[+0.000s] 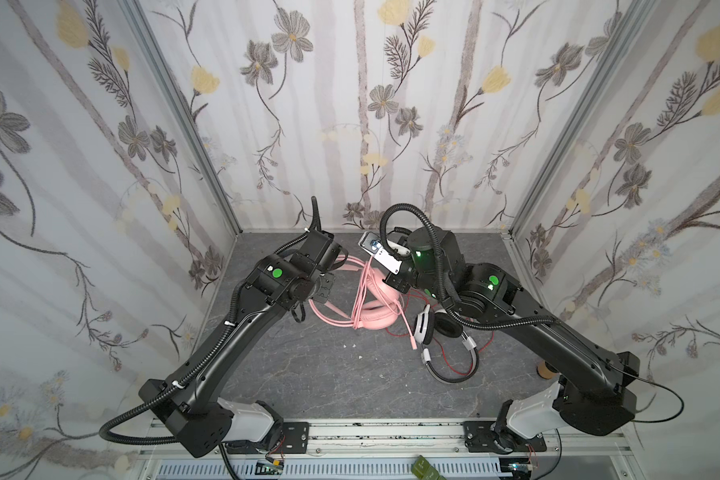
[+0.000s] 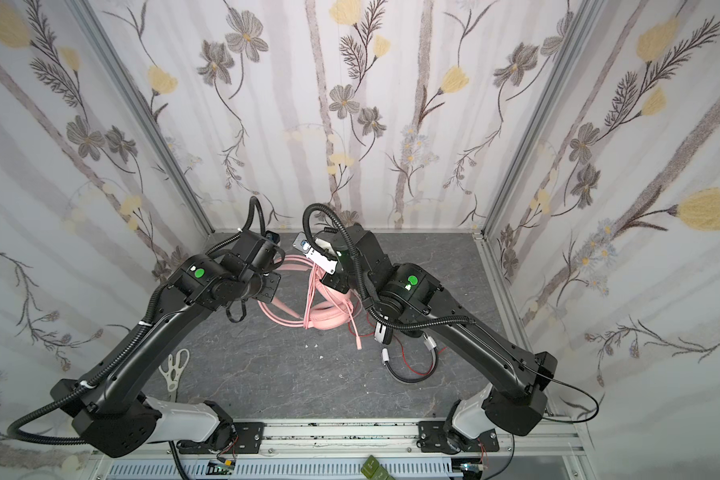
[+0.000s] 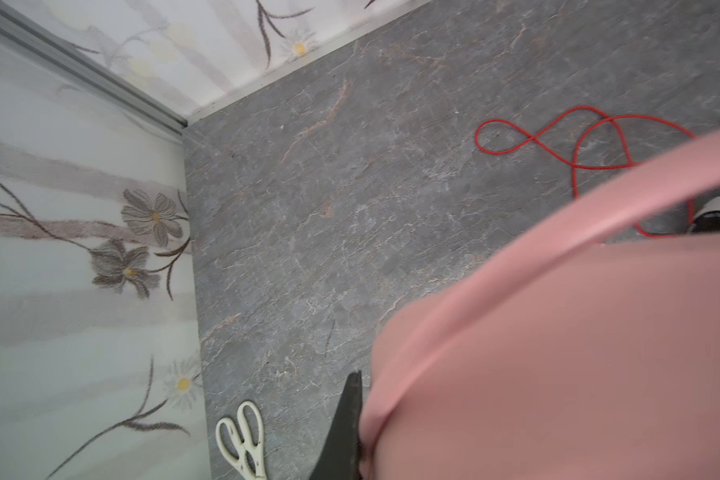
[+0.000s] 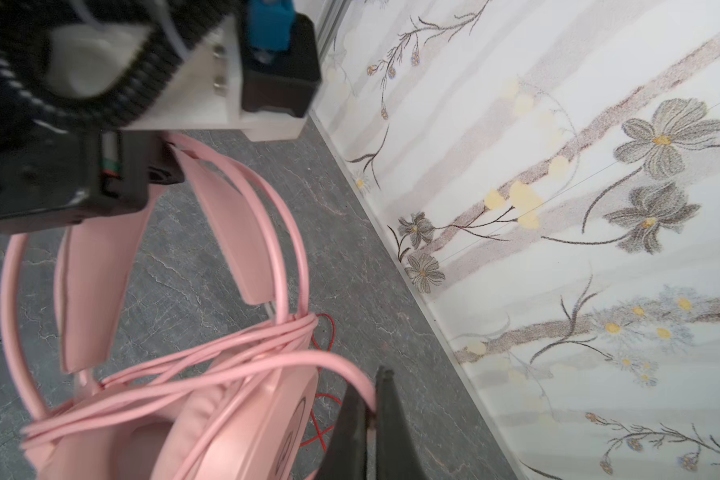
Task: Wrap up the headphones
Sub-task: 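Wrap the pink cable over the headset with the right gripper while the left holds it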
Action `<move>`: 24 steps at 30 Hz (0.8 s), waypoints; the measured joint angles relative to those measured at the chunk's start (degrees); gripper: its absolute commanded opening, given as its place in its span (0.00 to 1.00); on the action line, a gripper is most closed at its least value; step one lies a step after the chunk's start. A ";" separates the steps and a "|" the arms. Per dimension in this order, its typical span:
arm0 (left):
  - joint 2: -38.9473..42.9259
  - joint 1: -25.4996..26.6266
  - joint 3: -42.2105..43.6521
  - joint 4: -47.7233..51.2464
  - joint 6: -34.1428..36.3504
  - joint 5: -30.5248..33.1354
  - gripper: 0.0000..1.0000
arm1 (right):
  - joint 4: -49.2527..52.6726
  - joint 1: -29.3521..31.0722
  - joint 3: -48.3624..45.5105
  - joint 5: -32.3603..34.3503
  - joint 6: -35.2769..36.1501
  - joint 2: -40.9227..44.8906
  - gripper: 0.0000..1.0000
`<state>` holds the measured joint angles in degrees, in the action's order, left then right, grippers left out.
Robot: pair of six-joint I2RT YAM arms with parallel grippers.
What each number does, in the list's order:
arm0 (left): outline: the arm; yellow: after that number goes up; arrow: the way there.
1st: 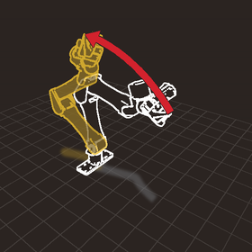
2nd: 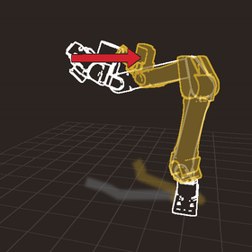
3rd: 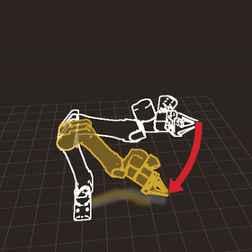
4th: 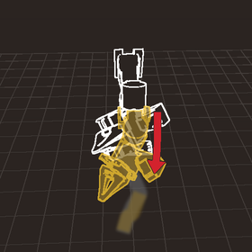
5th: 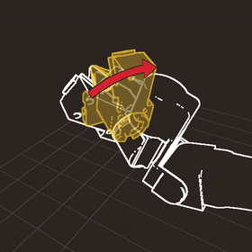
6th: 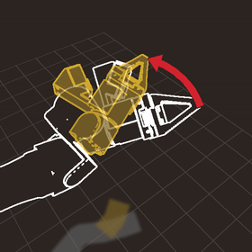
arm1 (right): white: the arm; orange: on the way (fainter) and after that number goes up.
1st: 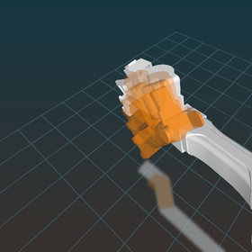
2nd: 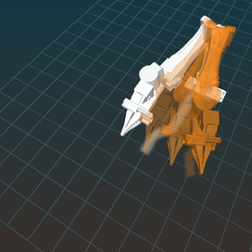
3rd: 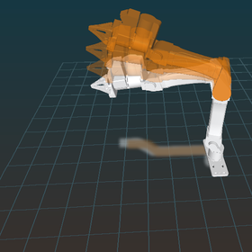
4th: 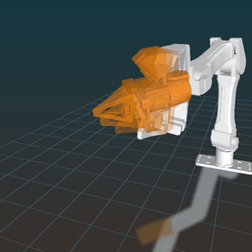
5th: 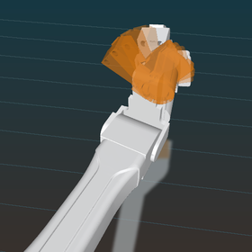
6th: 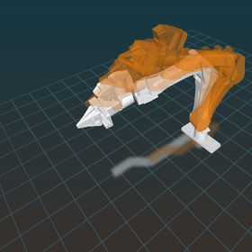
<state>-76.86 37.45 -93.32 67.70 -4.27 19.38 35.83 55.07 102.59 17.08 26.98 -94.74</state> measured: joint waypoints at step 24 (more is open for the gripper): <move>7.98 -0.46 -0.68 -1.55 -1.38 -13.73 0.00 | -15.47 -22.40 -25.86 -50.60 -25.31 -0.09 0.39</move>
<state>-68.88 36.99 -94.00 66.15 -5.65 5.65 20.36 32.67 76.73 -33.52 1.67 -94.83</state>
